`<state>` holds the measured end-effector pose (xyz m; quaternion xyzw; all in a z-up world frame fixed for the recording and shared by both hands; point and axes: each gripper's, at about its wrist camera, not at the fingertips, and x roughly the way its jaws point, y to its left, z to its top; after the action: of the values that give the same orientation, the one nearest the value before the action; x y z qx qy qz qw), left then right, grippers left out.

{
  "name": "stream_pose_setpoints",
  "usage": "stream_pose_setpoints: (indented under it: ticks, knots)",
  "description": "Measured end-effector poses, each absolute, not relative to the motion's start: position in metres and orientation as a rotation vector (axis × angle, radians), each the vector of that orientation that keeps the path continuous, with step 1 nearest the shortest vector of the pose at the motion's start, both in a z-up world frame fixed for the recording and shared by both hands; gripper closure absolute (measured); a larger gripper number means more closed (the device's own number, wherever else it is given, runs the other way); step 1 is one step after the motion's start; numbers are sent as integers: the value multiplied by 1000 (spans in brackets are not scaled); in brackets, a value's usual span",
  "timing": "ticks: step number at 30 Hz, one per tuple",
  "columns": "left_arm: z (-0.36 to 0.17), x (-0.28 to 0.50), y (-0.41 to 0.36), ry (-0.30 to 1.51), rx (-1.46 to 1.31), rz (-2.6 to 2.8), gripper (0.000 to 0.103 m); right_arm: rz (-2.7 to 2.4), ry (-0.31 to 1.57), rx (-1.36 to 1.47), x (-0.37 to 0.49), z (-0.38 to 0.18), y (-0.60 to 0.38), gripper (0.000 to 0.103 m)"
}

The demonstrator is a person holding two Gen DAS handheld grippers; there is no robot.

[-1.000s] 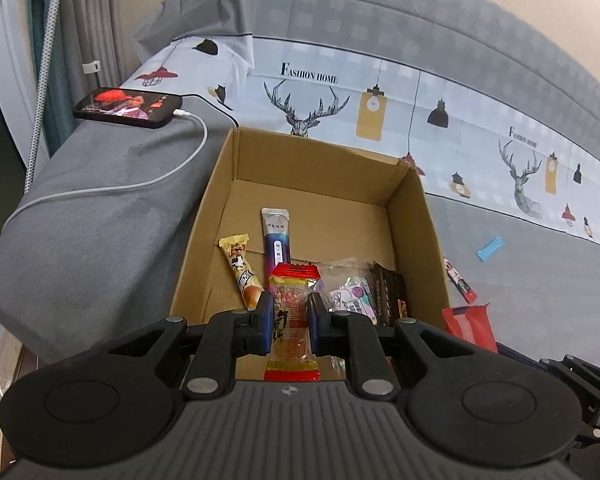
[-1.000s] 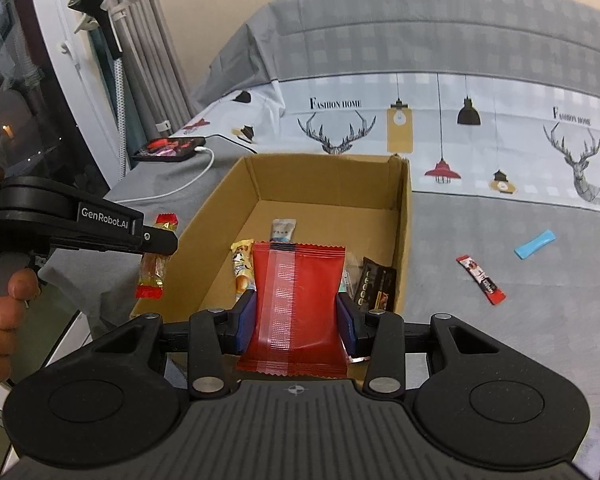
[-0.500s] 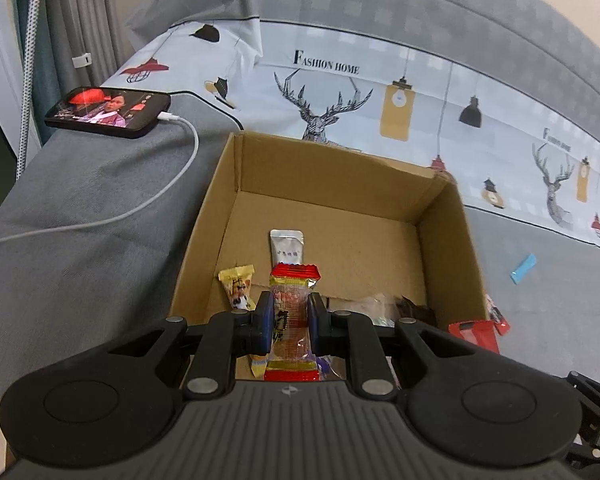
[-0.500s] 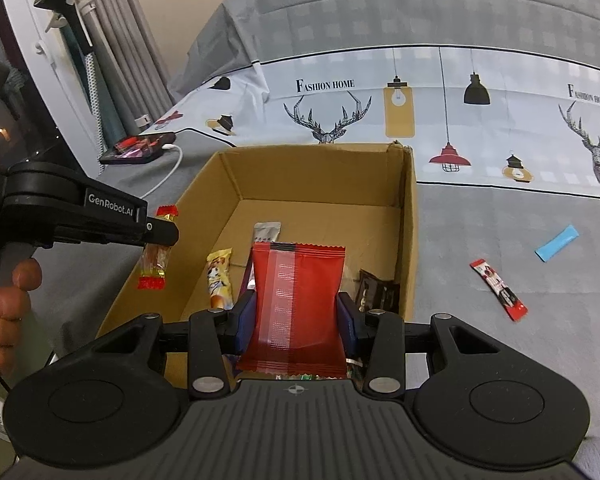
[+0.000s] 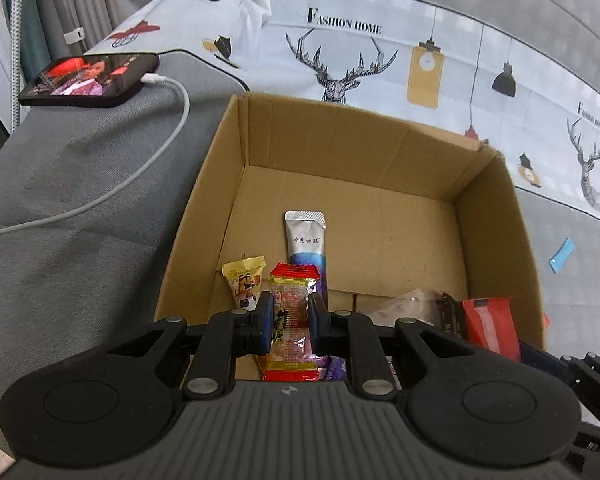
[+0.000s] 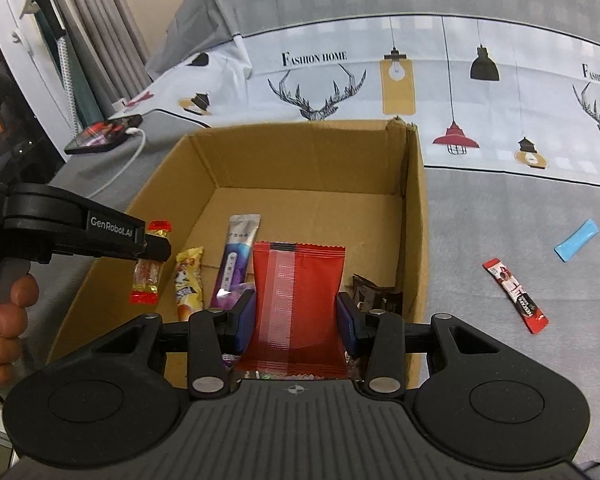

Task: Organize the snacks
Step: 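Lower both grippers into the box and open them to drop candy and pouch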

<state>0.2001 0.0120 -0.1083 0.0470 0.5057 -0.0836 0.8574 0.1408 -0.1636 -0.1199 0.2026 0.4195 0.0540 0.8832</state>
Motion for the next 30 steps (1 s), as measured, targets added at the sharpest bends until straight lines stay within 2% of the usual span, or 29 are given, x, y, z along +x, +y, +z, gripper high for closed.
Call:
stream_pose_setpoints:
  ticks: [13,14,15,17,19,24,30]
  knots:
    - [-119,205,12,1074,129,-137,82,108,896,395,158,-135,-159,57]
    - [-118,205,13,1071,131,-135,69,108,896,397,159,-135,-159,56]
    - [-115,203,14,1070,132,-135,36,112,898,404,159,-134,-159,53]
    - [-107,198,17,1056,132,-115,1,99,894,424,159,-130,-161,46]
    - [-94,189,22,1005,128,-112,0,87,889,440,155,-125,-164,23]
    - [-77,162,37,995,133,-100,0,100,873,455,131,-106,-163,14]
    - [-67,106,47,1038,128,-121,0,93,844,445,88,-79,-154,13]
